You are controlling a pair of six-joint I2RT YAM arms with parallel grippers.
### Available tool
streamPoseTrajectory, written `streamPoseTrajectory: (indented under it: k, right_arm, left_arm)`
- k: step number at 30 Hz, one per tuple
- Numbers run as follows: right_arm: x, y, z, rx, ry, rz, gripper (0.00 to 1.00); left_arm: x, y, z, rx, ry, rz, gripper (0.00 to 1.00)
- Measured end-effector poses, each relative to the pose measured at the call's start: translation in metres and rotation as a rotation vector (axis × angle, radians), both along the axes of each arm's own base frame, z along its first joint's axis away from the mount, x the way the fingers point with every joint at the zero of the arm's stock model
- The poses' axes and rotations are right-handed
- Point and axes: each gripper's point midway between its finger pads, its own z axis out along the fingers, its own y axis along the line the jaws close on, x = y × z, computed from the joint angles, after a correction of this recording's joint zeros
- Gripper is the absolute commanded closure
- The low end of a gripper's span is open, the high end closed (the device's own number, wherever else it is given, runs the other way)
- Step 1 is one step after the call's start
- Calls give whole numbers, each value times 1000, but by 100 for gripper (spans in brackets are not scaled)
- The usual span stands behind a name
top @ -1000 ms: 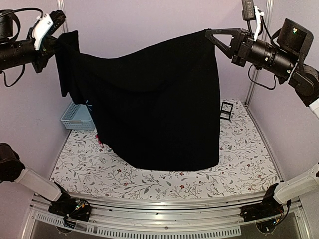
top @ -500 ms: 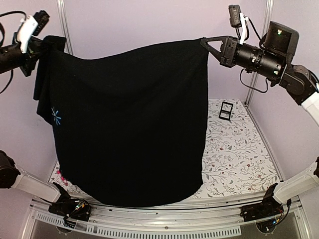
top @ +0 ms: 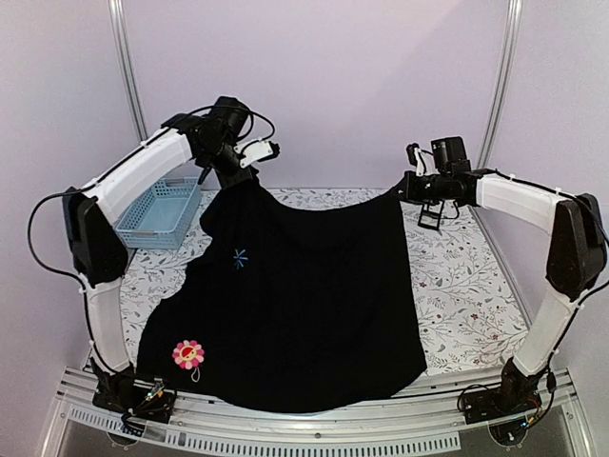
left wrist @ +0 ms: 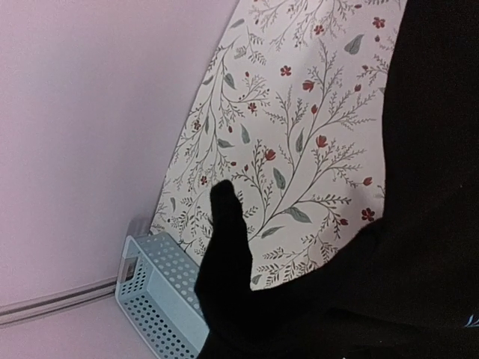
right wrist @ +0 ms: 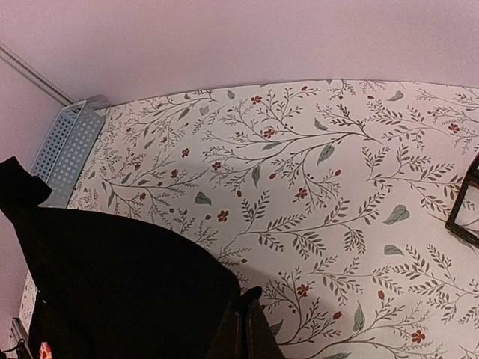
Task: Pin the brooch onto the clothing
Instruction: Flatten out the clothing with brooches at the center of the board.
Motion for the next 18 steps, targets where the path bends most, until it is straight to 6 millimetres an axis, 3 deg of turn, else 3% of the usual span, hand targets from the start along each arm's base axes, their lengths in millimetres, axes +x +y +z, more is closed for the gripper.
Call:
streamPoseTrajectory:
  k: [4,7,12,18]
  right_arm:
    - [48,-23,-47,-17,70,-56,100]
    - [80,-43,-73,-36,92,-95,100]
    - [111,-68,-96,-61,111,-144,100]
    - [129,-90,-99,-86,96,-190,100]
  left_arm:
    - [55,-22,-54,31,5,3,100]
    - [85,-27,-91,65,-18,5,100]
    - [109,-29,-110,80,-68,10,100]
    - [141,-38,-102,39,-219,48,100]
